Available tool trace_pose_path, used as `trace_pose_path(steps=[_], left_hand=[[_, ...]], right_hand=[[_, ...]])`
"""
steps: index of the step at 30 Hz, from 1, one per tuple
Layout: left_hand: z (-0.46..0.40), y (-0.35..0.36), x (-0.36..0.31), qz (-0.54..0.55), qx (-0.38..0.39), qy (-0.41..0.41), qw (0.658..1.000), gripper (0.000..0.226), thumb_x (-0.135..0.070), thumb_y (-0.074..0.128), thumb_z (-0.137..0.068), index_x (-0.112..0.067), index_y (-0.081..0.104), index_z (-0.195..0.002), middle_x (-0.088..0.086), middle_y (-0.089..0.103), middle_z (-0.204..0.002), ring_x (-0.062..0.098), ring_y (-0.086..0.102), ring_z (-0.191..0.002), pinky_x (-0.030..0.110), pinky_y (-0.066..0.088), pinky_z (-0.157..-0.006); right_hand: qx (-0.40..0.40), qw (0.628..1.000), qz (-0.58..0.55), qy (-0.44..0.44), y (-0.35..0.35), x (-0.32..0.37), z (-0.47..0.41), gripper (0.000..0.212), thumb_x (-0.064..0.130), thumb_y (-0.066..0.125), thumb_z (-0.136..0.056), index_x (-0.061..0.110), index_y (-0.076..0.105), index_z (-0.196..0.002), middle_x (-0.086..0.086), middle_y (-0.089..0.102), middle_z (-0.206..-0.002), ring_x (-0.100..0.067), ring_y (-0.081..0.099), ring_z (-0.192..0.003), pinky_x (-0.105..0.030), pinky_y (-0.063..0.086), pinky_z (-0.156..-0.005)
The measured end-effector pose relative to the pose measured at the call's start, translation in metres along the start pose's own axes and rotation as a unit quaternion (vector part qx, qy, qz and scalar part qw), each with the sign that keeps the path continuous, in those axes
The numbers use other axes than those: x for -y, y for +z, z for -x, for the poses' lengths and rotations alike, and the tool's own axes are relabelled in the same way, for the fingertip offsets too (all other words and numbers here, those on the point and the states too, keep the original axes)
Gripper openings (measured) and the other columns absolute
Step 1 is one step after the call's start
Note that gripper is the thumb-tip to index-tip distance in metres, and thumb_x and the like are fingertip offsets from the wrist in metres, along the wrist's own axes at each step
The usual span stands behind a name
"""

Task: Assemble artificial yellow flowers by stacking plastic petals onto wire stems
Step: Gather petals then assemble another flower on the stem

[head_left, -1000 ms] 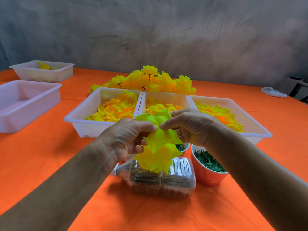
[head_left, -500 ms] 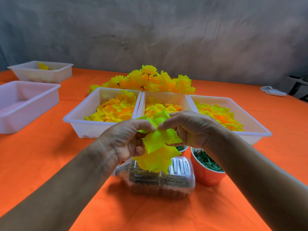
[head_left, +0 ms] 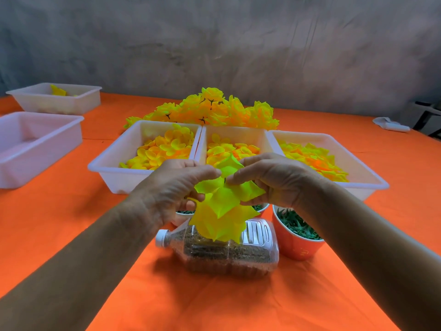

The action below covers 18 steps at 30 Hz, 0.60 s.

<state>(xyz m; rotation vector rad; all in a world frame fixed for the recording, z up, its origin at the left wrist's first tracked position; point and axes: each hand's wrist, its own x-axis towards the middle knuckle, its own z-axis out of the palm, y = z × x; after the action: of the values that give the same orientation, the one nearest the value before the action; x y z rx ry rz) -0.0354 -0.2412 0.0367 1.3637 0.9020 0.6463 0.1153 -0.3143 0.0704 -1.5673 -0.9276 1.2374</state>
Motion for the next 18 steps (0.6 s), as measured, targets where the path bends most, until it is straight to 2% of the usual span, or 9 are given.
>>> trace_pose_path(steps=[2,5,7,9,13,15,18], left_hand=[[0.0,-0.001,-0.002,-0.036,-0.029,0.032,0.998,0.011,-0.017,0.076,-0.072,-0.017,0.065,-0.074,0.0,0.065,-0.067,0.01,0.053,-0.046,0.018,0.033,-0.037],[0.002,-0.001,-0.004,-0.071,-0.038,0.058,0.995,0.011,-0.013,0.076,-0.073,-0.019,0.066,-0.072,-0.003,0.066,-0.062,0.01,0.055,-0.056,0.022,0.035,-0.048],[0.002,0.0,-0.003,-0.088,-0.044,0.074,0.992,0.012,-0.011,0.076,-0.073,-0.019,0.067,-0.072,-0.006,0.064,-0.059,0.007,0.055,-0.058,0.017,0.036,-0.047],[0.003,0.001,-0.003,-0.102,-0.049,0.093,0.989,0.014,-0.008,0.077,-0.072,-0.018,0.067,-0.073,-0.006,0.062,-0.058,0.002,0.055,-0.054,0.01,0.036,-0.043],[0.003,0.003,-0.002,-0.122,-0.048,0.105,0.986,0.018,-0.002,0.076,-0.071,-0.016,0.067,-0.078,-0.002,0.058,-0.059,0.01,0.055,-0.061,0.018,0.04,-0.054],[0.004,0.004,-0.002,-0.134,-0.047,0.105,0.984,0.019,-0.001,0.077,-0.07,-0.016,0.067,-0.078,-0.003,0.056,-0.055,0.01,0.054,-0.06,0.013,0.04,-0.052],[0.006,0.004,-0.001,-0.144,-0.036,0.104,0.983,0.02,-0.001,0.077,-0.07,-0.015,0.066,-0.079,0.005,0.056,-0.064,0.014,0.052,-0.062,0.013,0.04,-0.054]], right_hand=[[-0.003,1.0,0.014,-0.008,-0.001,0.002,0.0,0.025,-0.007,0.068,-0.074,0.014,0.056,-0.08,-0.008,0.066,-0.088,-0.016,0.066,-0.063,-0.026,0.054,-0.046],[0.017,0.999,0.04,-0.024,-0.005,0.005,0.002,0.025,-0.007,0.069,-0.072,0.013,0.06,-0.085,-0.008,0.067,-0.084,-0.016,0.066,-0.063,-0.024,0.055,-0.049],[0.028,0.998,0.052,-0.026,-0.008,0.005,0.003,0.029,-0.008,0.069,-0.072,0.013,0.061,-0.09,-0.009,0.067,-0.084,-0.018,0.065,-0.066,-0.023,0.055,-0.051],[0.026,0.997,0.059,-0.029,-0.011,0.004,0.004,0.03,-0.009,0.069,-0.072,0.013,0.063,-0.09,-0.007,0.068,-0.075,-0.016,0.066,-0.061,-0.022,0.055,-0.051],[0.008,0.995,0.091,-0.033,-0.008,0.0,0.003,0.026,-0.007,0.07,-0.073,0.013,0.065,-0.088,-0.007,0.064,-0.076,-0.017,0.06,-0.067,-0.02,0.053,-0.049],[0.002,0.995,0.099,-0.03,-0.007,-0.002,0.003,0.026,-0.007,0.071,-0.073,0.012,0.066,-0.089,-0.007,0.062,-0.074,-0.017,0.056,-0.065,-0.019,0.05,-0.045],[-0.005,0.993,0.117,-0.022,-0.004,-0.004,0.002,0.025,-0.006,0.072,-0.073,0.013,0.067,-0.089,-0.006,0.059,-0.076,-0.015,0.052,-0.062,-0.019,0.048,-0.044]])
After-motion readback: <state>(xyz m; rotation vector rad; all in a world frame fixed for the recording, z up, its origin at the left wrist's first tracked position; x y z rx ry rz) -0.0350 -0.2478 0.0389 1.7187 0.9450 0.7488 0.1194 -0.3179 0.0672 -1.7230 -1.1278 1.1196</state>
